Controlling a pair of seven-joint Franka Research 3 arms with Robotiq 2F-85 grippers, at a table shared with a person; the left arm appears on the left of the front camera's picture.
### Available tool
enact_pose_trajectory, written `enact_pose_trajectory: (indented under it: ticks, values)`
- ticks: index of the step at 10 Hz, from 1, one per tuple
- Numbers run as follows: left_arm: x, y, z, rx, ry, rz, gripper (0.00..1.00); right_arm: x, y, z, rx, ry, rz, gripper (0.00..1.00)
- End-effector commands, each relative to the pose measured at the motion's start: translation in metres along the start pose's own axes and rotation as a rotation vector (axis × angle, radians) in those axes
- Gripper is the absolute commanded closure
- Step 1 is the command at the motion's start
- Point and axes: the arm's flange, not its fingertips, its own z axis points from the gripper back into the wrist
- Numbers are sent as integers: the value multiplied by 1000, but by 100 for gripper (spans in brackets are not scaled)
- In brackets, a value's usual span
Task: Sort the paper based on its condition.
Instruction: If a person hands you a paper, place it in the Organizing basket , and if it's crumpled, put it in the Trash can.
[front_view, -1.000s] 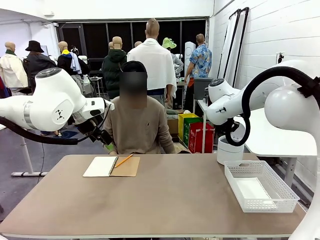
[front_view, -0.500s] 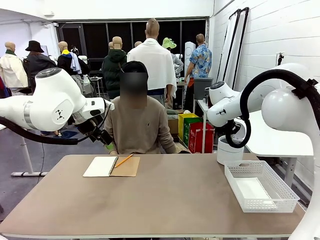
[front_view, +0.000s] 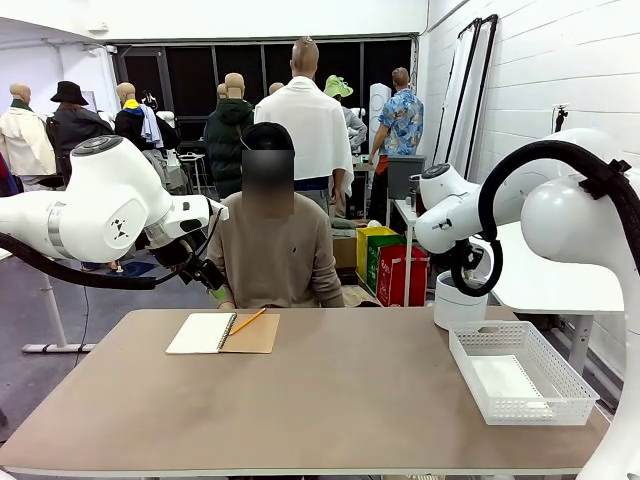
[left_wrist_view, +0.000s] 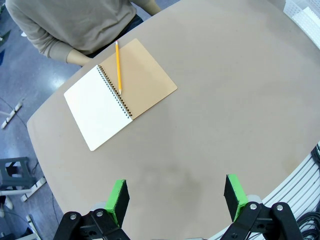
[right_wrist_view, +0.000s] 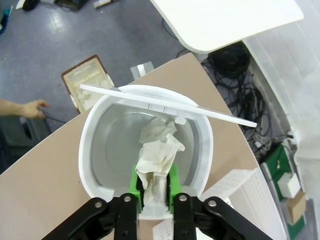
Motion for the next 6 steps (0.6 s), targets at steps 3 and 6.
enact_pose_trajectory:
  ticks: [3, 6]
  values:
    - [-1, 2, 0, 5, 2, -5, 0, 7, 3, 1, 1, 17, -33, 0]
    - [-1, 2, 0, 5, 2, -5, 0, 7, 2, 2, 7, 19, -34, 0]
